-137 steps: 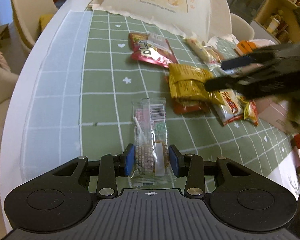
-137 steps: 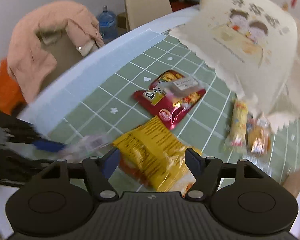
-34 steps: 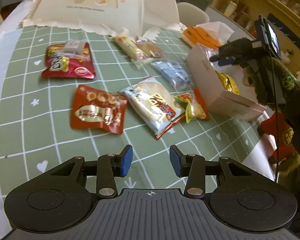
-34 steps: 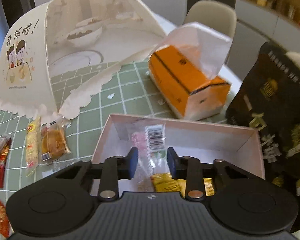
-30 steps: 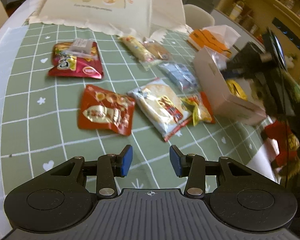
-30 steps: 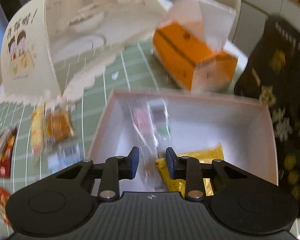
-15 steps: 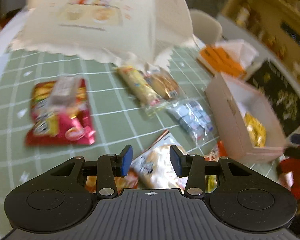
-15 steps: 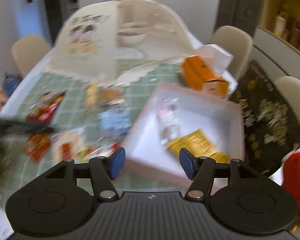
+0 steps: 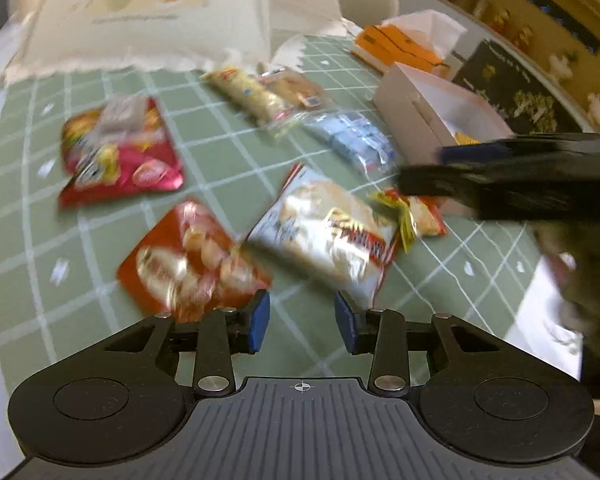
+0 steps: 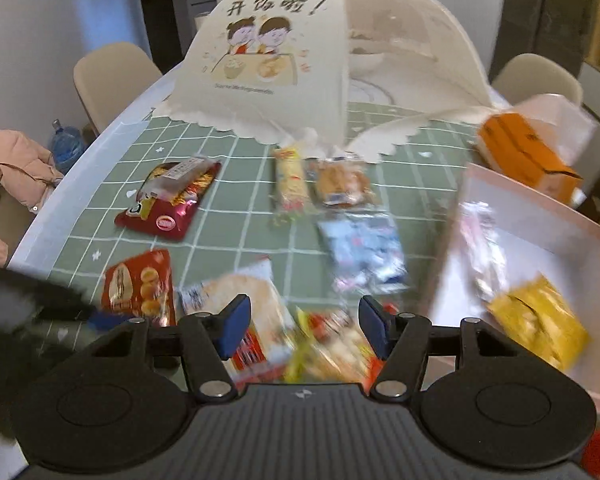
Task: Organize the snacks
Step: 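Move the left tool to the red egg-snack bag while the right tool approaches the cartoon quail-egg bag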
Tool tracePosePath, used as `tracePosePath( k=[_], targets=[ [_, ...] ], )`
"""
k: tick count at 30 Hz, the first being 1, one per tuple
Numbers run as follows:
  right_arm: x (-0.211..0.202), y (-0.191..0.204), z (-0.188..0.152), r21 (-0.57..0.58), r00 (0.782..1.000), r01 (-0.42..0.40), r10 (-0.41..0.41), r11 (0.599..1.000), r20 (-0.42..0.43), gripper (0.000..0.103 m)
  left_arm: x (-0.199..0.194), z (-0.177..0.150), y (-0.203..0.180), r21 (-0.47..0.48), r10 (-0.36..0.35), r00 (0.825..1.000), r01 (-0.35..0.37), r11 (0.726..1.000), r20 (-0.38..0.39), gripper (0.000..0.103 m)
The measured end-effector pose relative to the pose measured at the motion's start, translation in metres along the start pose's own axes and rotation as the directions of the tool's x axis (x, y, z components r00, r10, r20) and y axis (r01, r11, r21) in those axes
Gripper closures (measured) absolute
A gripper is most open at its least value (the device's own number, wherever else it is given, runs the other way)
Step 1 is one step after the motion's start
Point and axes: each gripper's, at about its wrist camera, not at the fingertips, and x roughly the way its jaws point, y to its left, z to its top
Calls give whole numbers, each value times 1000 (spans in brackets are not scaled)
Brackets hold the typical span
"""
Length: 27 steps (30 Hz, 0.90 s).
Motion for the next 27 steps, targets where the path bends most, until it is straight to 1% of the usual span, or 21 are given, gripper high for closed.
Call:
tracePosePath(
  k=[3,6,7,9,10,12,14,17,19,21,22,23,25,27],
  targets=[
    [27,-1,2,20,999,-13,14,1000,-47,43,-18,-10,14,-75,24,999,-22,997,27,62],
    [37,-10,-6,95,996,-27,34,995,-80,43,-33,-15,32,-160,65,996,-54,986,62,62],
    [33,-13,-9,120,996,-40,50,992,-78,43,-35,-14,38,-193,87,994,-72,978,71,62],
    [20,-18,-20,154,992,-84,97,985,-77,43,-40,-11,51,-268,153,984,-125,955,86,62],
    [15,-20,-27,164,991,-98,112,982,-77,43,-41,-9,57,-295,174,980,-139,945,96,62],
    [2,-21,-43,162,990,-101,115,982,-79,43,-38,-1,65,-320,187,976,-143,936,110,62],
    [-12,-20,-61,132,994,-70,81,989,-79,43,-30,10,66,-306,181,977,-138,942,117,62],
    [-27,-22,-82,83,994,-2,11,997,-106,43,-13,26,62,-264,177,977,-141,954,117,62],
    [-36,-26,-96,54,992,50,-43,997,-120,43,-1,31,55,-217,183,977,-155,964,111,62],
    [-44,-29,-107,39,988,96,-91,995,-123,43,9,31,49,-153,203,974,-187,970,98,62],
    [-47,-31,-110,43,987,104,-98,994,-124,43,11,30,46,-126,213,972,-201,972,95,61],
    [-51,-34,-113,55,987,108,-101,993,-125,43,11,29,43,-108,210,973,-200,974,99,61],
    [-57,-40,-115,86,987,114,-103,990,-121,43,7,25,39,-71,185,979,-179,981,84,61],
    [-61,-41,-113,112,990,107,-95,988,-107,43,2,16,31,-13,169,983,-168,986,68,60]
  ],
)
